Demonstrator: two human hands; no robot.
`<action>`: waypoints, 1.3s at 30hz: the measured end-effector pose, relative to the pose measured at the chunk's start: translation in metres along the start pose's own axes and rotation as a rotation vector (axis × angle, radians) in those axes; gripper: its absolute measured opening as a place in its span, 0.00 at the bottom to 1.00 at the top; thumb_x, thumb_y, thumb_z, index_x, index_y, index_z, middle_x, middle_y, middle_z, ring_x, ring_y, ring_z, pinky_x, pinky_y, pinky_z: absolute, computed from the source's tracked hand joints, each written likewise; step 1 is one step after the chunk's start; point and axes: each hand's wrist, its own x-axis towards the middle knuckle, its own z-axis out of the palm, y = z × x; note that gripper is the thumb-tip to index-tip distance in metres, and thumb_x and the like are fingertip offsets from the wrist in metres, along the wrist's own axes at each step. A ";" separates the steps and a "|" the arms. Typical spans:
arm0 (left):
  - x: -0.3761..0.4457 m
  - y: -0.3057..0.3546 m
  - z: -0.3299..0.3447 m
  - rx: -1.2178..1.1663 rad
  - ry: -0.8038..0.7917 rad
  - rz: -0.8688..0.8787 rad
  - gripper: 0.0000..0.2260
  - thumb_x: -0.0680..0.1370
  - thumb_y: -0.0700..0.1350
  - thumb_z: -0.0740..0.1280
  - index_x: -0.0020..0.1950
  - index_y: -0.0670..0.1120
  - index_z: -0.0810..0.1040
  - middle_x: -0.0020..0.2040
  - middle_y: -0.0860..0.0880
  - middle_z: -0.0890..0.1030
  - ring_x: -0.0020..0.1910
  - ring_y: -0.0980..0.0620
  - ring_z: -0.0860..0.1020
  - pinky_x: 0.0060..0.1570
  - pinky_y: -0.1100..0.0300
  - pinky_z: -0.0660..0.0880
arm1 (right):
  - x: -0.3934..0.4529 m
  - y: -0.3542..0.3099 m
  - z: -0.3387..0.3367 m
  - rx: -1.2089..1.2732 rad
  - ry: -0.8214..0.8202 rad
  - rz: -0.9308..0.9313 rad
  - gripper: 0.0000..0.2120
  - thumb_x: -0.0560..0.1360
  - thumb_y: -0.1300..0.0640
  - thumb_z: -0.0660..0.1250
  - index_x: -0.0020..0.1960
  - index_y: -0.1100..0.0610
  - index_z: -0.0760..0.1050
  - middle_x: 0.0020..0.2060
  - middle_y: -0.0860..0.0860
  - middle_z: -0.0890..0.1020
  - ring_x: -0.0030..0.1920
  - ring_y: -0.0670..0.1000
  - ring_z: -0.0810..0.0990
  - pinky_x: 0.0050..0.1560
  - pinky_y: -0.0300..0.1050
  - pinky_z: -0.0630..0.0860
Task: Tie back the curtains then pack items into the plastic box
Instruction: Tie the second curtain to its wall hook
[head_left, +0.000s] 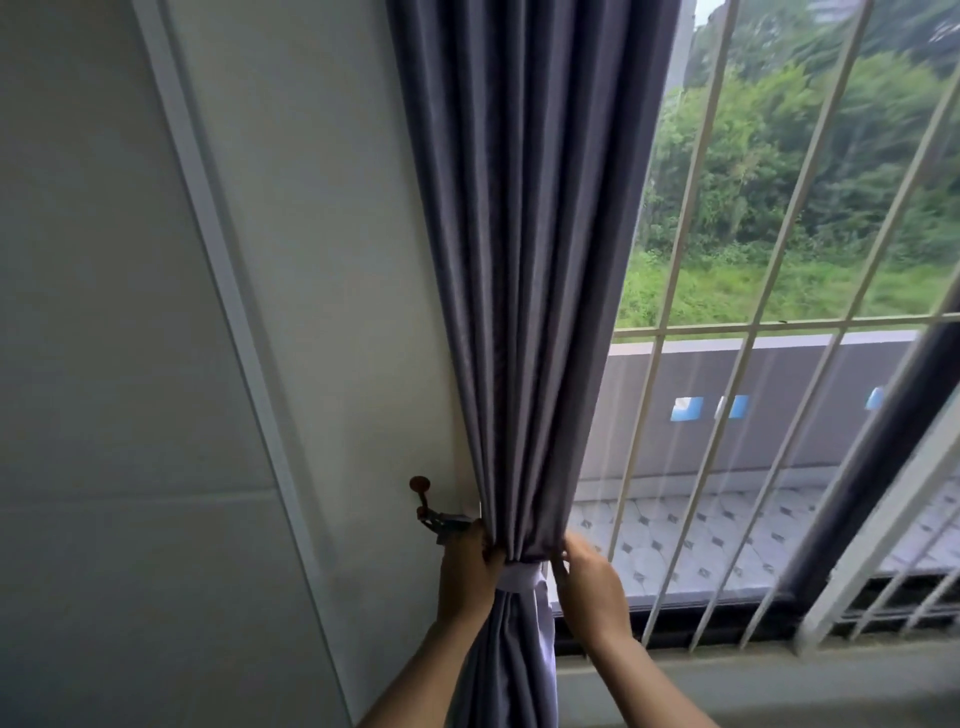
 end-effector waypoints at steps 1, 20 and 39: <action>-0.002 0.001 0.001 0.005 0.003 -0.006 0.03 0.75 0.38 0.66 0.42 0.45 0.77 0.38 0.51 0.78 0.37 0.56 0.77 0.33 0.72 0.67 | 0.001 -0.003 0.004 0.011 -0.020 -0.028 0.03 0.78 0.57 0.62 0.49 0.51 0.74 0.43 0.48 0.80 0.42 0.52 0.79 0.39 0.49 0.77; -0.028 0.001 0.006 0.074 0.253 -0.031 0.08 0.75 0.48 0.68 0.44 0.48 0.70 0.45 0.52 0.73 0.42 0.56 0.72 0.37 0.61 0.71 | -0.015 -0.020 0.018 0.171 0.209 0.186 0.11 0.75 0.54 0.68 0.48 0.50 0.64 0.34 0.45 0.73 0.33 0.49 0.75 0.30 0.43 0.67; -0.022 -0.003 -0.012 0.120 0.203 0.218 0.07 0.72 0.39 0.71 0.39 0.46 0.73 0.39 0.52 0.73 0.41 0.58 0.68 0.41 0.73 0.66 | -0.008 -0.033 0.003 -0.075 0.346 -0.208 0.10 0.69 0.58 0.74 0.38 0.56 0.73 0.34 0.48 0.76 0.35 0.52 0.74 0.33 0.43 0.72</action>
